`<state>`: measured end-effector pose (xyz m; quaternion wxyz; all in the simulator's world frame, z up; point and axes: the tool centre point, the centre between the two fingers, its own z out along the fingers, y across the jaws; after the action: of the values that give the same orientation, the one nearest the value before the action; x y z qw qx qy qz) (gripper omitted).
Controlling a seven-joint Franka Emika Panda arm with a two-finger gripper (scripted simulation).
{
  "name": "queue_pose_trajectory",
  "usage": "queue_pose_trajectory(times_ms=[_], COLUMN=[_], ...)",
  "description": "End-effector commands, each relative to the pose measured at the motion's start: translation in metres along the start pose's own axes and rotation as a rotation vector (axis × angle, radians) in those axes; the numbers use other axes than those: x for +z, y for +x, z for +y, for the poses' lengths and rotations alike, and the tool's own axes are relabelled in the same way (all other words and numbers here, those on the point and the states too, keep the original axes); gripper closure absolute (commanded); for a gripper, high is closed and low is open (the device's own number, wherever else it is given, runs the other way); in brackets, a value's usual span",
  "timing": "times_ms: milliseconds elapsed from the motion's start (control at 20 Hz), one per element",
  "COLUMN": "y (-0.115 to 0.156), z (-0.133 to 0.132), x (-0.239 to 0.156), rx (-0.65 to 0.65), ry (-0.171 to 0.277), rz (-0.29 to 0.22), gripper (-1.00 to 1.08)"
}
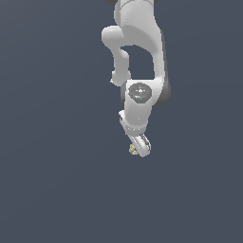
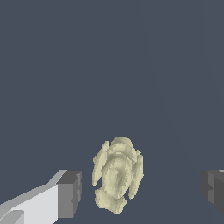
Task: Pick up the object and move it to a goal position.
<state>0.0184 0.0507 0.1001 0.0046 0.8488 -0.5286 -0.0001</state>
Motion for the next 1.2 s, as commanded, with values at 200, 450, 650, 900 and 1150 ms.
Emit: queue_pose_trajectory(times_ms=[200, 450, 650, 900, 1150], y=[-0.010, -0.015, -0.017, -0.019, -0.019], z=[-0.007, -0.010, -0.012, -0.013, -0.013], x=[0.006, 0.009, 0.010, 0.011, 0.015], rx=[0.153, 0.234, 0.276, 0.298, 0.295], ry=[0.004, 0.006, 0.007, 0.007, 0.007], rz=[-0.003, -0.005, -0.005, -0.006, -0.006], gripper=[-0.92, -0.92, -0.92, -0.92, -0.92])
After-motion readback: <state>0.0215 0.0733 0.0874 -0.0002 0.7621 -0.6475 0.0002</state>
